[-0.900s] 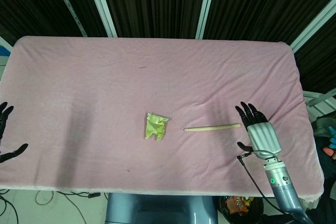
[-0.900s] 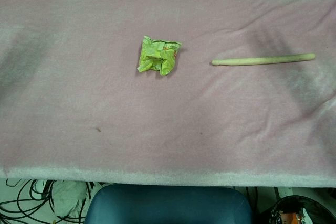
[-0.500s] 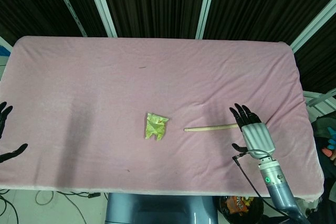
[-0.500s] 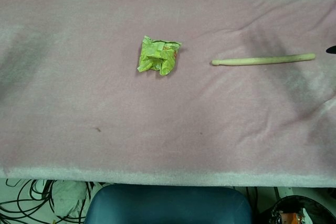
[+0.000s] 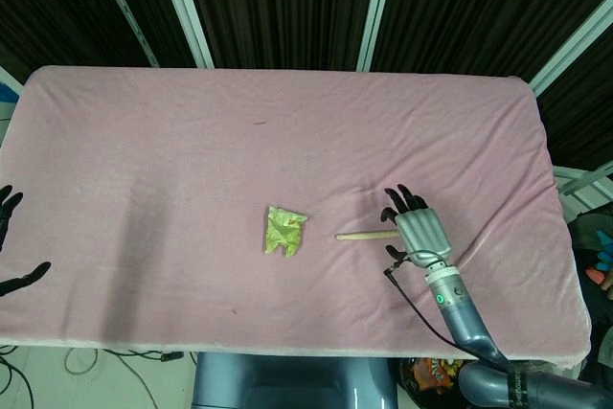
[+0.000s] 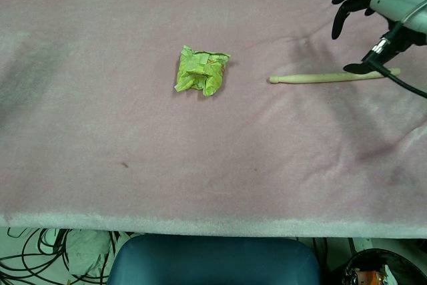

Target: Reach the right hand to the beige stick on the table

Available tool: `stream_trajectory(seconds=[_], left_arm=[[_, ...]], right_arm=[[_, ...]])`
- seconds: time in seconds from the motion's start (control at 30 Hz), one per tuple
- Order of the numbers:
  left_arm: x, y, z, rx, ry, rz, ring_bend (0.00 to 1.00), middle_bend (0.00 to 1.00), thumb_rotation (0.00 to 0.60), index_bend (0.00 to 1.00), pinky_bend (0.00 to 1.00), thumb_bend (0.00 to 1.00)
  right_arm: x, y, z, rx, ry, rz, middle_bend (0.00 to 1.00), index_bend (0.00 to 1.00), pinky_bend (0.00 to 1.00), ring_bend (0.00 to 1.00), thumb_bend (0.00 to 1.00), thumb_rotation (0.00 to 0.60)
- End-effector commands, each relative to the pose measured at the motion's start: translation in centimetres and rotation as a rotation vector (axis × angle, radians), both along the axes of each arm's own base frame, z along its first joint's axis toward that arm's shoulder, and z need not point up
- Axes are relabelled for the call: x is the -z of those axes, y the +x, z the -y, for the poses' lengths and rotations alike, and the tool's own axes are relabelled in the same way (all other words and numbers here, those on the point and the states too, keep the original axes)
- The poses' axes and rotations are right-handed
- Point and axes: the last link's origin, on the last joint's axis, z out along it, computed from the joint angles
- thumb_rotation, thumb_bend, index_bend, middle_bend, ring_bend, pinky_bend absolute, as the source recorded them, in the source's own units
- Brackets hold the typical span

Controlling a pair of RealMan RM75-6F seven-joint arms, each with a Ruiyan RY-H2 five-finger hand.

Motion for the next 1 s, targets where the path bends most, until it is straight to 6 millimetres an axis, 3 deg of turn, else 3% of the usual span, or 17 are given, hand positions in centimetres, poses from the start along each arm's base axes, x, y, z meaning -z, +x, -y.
stream_trajectory(seconds=[0.03, 0.73, 1.0], left_arm=[[0.0, 0.0, 0.0, 0.001, -0.002, 0.001, 0.0, 0.0, 0.6, 0.0, 0.0, 0.01], [-0.2, -0.1, -0.2, -0.006, 0.007, 0.01, 0.0, 0.0, 0.6, 0.0, 0.0, 0.01], [-0.3, -0.1, -0.3, -0.009, 0.012, 0.013, 0.0, 0.0, 0.6, 0.0, 0.0, 0.01]], right_arm=[[1.2, 0.2, 0.7, 0.013, 0.009, -0.019, 0.14, 0.43, 0.21, 0.02, 0.29, 0.6], [4.3, -1.3, 1.8, 0.088, 0.042, -0.049, 0.15, 0.45, 0.21, 0.02, 0.32, 0.6], [5.0, -1.3, 1.9, 0.093, 0.051, -0.049, 0.17, 0.48, 0.21, 0.03, 0.39, 0.6]])
